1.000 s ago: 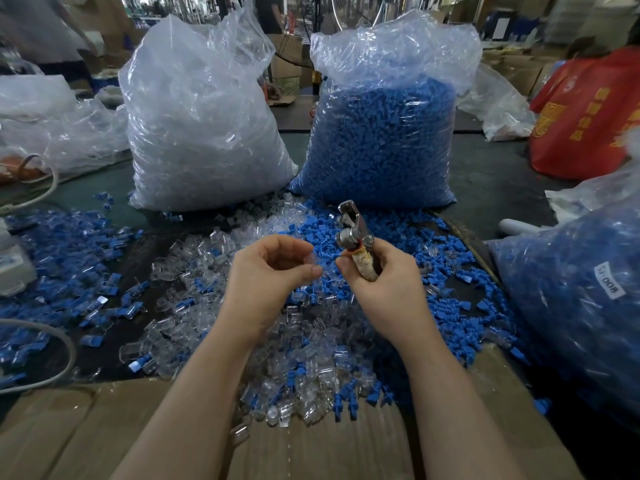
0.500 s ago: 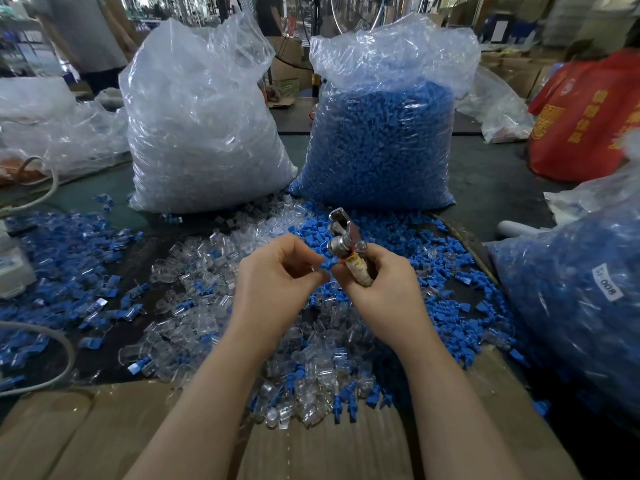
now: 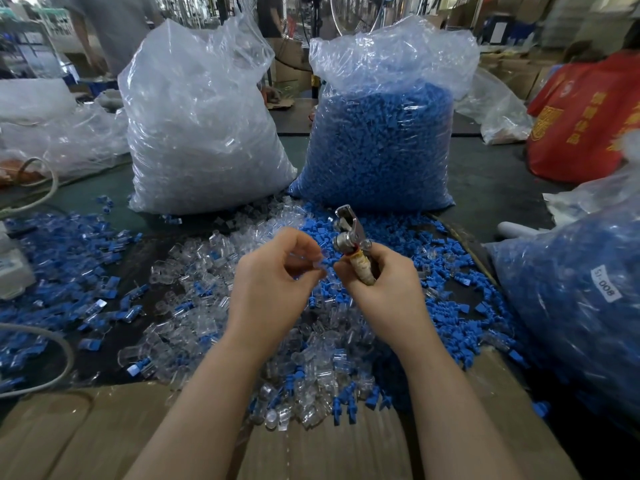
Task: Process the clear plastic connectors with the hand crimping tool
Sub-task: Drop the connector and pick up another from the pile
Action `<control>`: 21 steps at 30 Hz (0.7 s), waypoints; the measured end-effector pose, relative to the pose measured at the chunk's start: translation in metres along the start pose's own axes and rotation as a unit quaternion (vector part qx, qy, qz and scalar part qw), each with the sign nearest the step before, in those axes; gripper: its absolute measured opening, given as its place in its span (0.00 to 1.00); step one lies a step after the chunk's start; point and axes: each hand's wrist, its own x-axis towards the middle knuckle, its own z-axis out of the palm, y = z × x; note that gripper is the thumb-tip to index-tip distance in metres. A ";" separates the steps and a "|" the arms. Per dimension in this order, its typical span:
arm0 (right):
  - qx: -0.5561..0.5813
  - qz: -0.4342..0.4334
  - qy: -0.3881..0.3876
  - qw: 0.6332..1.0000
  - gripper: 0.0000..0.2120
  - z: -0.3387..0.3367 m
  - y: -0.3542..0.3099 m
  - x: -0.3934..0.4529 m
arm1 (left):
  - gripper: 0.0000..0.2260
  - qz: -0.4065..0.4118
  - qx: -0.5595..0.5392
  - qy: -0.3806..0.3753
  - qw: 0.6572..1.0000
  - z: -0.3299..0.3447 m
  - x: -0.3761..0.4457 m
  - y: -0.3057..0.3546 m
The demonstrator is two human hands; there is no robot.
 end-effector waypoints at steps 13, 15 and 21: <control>0.011 0.013 0.000 1.000 0.09 0.003 -0.004 -0.002 | 0.08 -0.015 0.013 0.025 0.999 0.005 -0.002 0.002; 0.029 0.008 0.001 1.000 0.09 0.003 -0.005 -0.002 | 0.08 -0.051 -0.011 0.029 0.998 0.005 -0.002 0.002; 0.050 0.015 0.009 0.999 0.08 0.002 -0.005 -0.001 | 0.09 -0.123 -0.096 0.008 0.988 0.004 0.002 0.005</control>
